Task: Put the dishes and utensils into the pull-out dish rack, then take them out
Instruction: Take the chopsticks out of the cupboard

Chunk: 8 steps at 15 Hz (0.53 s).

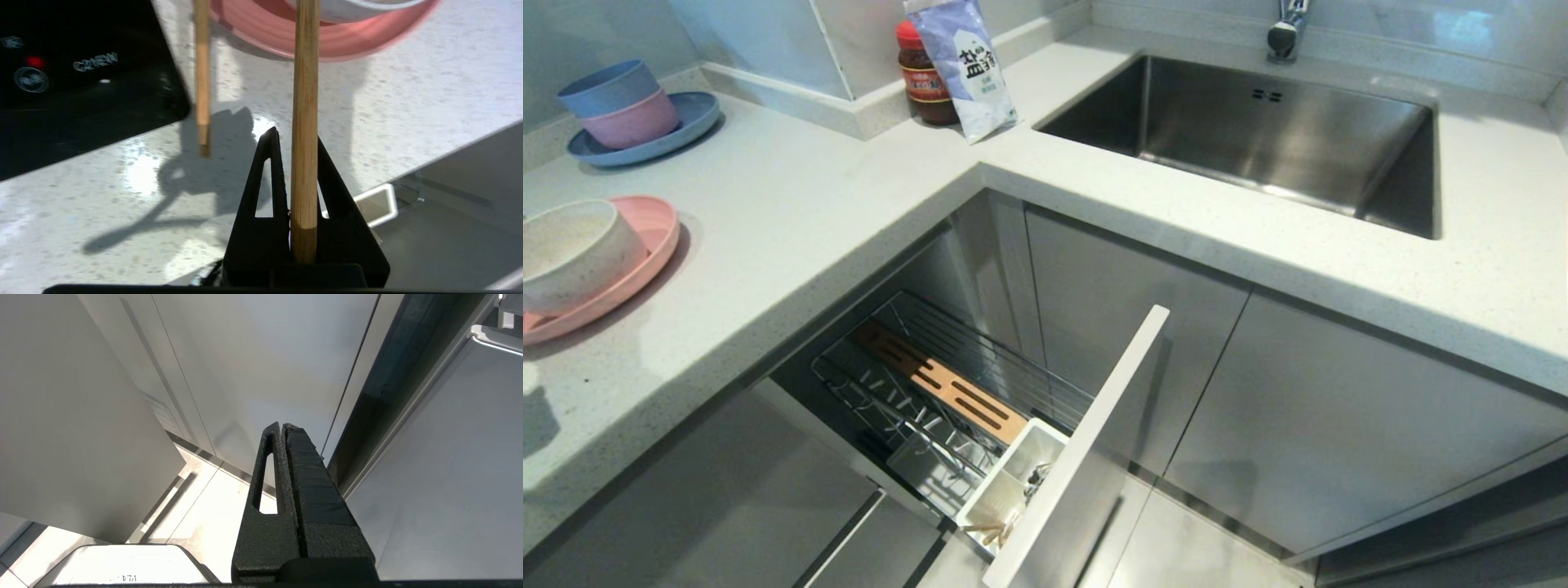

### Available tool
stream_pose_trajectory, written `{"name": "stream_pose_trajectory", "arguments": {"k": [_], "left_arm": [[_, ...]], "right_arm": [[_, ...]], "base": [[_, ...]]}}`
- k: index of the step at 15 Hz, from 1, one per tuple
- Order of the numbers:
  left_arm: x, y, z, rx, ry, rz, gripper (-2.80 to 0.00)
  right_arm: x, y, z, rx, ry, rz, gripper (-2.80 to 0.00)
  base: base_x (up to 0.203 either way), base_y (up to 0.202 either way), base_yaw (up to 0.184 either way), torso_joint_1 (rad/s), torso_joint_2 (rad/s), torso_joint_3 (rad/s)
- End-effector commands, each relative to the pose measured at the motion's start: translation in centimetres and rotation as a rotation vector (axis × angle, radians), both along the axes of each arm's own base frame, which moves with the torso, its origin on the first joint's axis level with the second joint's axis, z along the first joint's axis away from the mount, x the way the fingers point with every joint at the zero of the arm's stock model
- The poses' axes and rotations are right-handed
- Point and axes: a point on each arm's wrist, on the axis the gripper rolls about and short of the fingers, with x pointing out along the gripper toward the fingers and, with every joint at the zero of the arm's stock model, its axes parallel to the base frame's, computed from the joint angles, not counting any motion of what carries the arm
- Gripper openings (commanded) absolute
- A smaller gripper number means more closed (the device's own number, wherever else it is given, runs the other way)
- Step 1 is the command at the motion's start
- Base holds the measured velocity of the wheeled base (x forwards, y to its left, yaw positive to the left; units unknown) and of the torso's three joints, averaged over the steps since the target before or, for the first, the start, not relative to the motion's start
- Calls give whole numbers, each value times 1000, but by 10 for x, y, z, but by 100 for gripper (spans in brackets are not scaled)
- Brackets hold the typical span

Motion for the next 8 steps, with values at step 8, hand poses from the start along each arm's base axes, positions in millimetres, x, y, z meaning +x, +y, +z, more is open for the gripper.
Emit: {"name": "stream_pose_trajectory", "arguments": {"k": [8], "left_arm": [[-6, 5, -26, -88, -182, 49, -280]], "right_arm": [[0, 0, 0, 0, -1, 0, -280]], "base": [[0, 0, 0, 0, 0, 0]]}}
